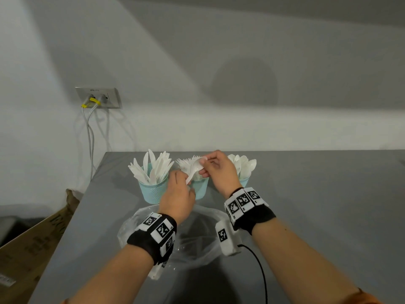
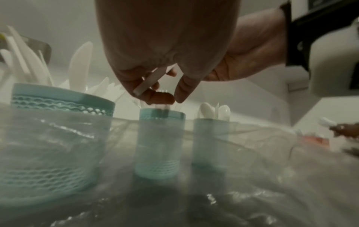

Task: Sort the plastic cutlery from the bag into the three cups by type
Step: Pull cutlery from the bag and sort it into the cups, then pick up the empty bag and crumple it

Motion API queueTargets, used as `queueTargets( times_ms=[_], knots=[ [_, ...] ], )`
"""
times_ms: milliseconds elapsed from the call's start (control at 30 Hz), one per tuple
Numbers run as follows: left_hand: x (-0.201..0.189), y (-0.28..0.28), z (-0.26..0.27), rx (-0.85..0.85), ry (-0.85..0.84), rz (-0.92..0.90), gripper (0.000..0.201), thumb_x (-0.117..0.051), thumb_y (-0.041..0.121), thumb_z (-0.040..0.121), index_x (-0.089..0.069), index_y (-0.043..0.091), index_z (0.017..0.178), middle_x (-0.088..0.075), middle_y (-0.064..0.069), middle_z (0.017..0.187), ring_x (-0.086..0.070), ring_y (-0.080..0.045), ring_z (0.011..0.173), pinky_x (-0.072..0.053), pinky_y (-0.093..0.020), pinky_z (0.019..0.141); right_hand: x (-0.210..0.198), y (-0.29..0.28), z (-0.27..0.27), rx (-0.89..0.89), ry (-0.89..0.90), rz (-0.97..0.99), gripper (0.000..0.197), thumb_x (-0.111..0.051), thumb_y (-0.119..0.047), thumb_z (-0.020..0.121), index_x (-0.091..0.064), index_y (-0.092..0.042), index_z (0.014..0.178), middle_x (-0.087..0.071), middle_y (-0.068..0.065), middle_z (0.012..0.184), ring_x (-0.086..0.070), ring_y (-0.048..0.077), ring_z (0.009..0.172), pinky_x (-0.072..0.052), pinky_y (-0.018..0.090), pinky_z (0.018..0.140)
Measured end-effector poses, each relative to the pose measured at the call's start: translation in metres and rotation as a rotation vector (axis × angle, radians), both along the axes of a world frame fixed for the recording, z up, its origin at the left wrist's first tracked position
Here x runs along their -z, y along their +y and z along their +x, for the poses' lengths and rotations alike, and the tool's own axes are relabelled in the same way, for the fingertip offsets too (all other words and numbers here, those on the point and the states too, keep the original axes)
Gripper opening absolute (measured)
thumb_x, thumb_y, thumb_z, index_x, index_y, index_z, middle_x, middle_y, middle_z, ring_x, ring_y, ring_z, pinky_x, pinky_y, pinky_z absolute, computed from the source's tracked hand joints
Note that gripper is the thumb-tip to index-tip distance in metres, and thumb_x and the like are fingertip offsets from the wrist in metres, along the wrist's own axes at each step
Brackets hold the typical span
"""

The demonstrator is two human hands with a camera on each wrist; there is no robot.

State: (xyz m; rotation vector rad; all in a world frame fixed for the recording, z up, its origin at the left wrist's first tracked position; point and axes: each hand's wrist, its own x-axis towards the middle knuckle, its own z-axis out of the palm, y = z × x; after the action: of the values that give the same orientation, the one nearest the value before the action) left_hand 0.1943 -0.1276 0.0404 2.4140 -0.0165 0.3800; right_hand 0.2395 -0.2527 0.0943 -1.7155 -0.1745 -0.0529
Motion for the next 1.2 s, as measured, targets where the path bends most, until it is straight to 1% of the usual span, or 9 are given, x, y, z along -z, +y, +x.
queueTargets(
  times_ms=[100,200,433,600,733,833,1000,1100,1200],
  knots=[
    [-0.003,0.005,-0.015,-0.014,0.122,-0.108,0.019,-0.055,0.031,0.091,-0.039,0.023,0.101,-0.055,0.008,0.089,-0.059,-0.015,0.075,-0.049,-0.035,0.067,-0.015,-0.022,-0.001,0.087,-0.066,0.044,0.015,-0.057,-0.009,0.091,-0.056,-0.022,0.084,-0.064,0.012,0.084,-0.063,0.02,0.063,-0.056,0.032,0.063],
    [-0.005,0.017,-0.033,-0.027,0.148,-0.091,0.014,-0.05,0.039,0.094,-0.047,0.028,0.102,-0.058,0.014,0.089,-0.059,-0.006,0.079,-0.048,-0.029,0.071,-0.034,-0.049,0.001,0.219,-0.172,-0.038,0.023,-0.057,-0.009,0.091,-0.06,-0.03,0.082,-0.063,0.003,0.082,-0.063,0.019,0.066,-0.053,0.025,0.061],
    [0.002,0.055,-0.065,-0.248,0.099,0.068,0.013,-0.053,0.034,0.092,-0.06,0.03,0.102,-0.061,0.009,0.101,-0.056,-0.015,0.099,-0.042,-0.037,0.087,-0.03,-0.069,0.01,0.337,-0.354,-0.486,0.012,-0.057,-0.015,0.089,-0.068,-0.019,0.091,-0.063,0.003,0.096,-0.056,0.012,0.079,-0.046,0.024,0.076],
    [0.017,0.079,-0.09,-0.463,0.344,0.121,0.047,-0.059,0.034,0.088,-0.047,0.016,0.13,-0.044,-0.014,0.132,-0.037,-0.031,0.122,-0.034,-0.043,0.101,0.006,-0.079,0.01,0.249,-0.161,-0.833,0.023,-0.053,-0.023,0.09,-0.073,-0.025,0.101,-0.06,0.008,0.115,-0.054,0.028,0.106,-0.043,0.034,0.09],
    [0.035,0.093,-0.096,-0.472,0.499,-0.111,0.051,-0.065,0.029,0.082,-0.05,0.005,0.125,-0.057,-0.018,0.122,-0.053,-0.034,0.11,-0.044,-0.043,0.095,0.02,-0.078,0.0,0.244,-0.213,-1.06,0.029,-0.048,-0.026,0.094,-0.069,-0.025,0.114,-0.051,0.01,0.12,-0.04,0.032,0.109,-0.036,0.037,0.095],
    [0.037,0.093,-0.099,-0.49,0.514,-0.218,0.035,-0.063,0.021,0.085,-0.053,0.004,0.114,-0.063,-0.016,0.109,-0.059,-0.033,0.1,-0.044,-0.037,0.084,0.02,-0.066,-0.021,0.245,-0.365,-0.938,0.028,-0.052,-0.026,0.092,-0.067,-0.016,0.113,-0.05,0.01,0.115,-0.046,0.029,0.104,-0.043,0.039,0.091],
    [0.034,0.087,-0.099,-0.517,0.465,-0.293,0.018,-0.059,0.017,0.087,-0.055,0.006,0.1,-0.062,-0.014,0.096,-0.055,-0.027,0.086,-0.04,-0.031,0.077,0.046,-0.06,-0.052,-0.19,0.176,-0.909,0.041,-0.065,-0.048,0.079,-0.055,-0.02,0.106,-0.055,-0.003,0.095,-0.056,0.016,0.088,-0.046,0.031,0.077],
    [0.033,0.085,-0.1,-0.51,0.443,-0.334,0.012,-0.057,0.016,0.089,-0.054,0.005,0.094,-0.06,-0.013,0.091,-0.055,-0.029,0.086,-0.04,-0.032,0.076,0.063,-0.065,-0.061,-0.17,0.32,-0.936,0.026,-0.069,-0.037,0.078,-0.05,-0.02,0.084,-0.058,-0.001,0.084,-0.057,0.019,0.082,-0.049,0.034,0.077],
    [0.031,0.087,-0.102,-0.537,0.431,-0.386,0.009,-0.053,0.013,0.09,-0.052,0.004,0.091,-0.058,-0.013,0.088,-0.055,-0.029,0.082,-0.04,-0.033,0.073,0.06,-0.065,-0.07,-0.202,0.409,-0.873,0.027,-0.059,-0.037,0.085,-0.046,-0.018,0.072,-0.049,0.0,0.072,-0.046,0.016,0.069,-0.037,0.031,0.065]
  ],
)
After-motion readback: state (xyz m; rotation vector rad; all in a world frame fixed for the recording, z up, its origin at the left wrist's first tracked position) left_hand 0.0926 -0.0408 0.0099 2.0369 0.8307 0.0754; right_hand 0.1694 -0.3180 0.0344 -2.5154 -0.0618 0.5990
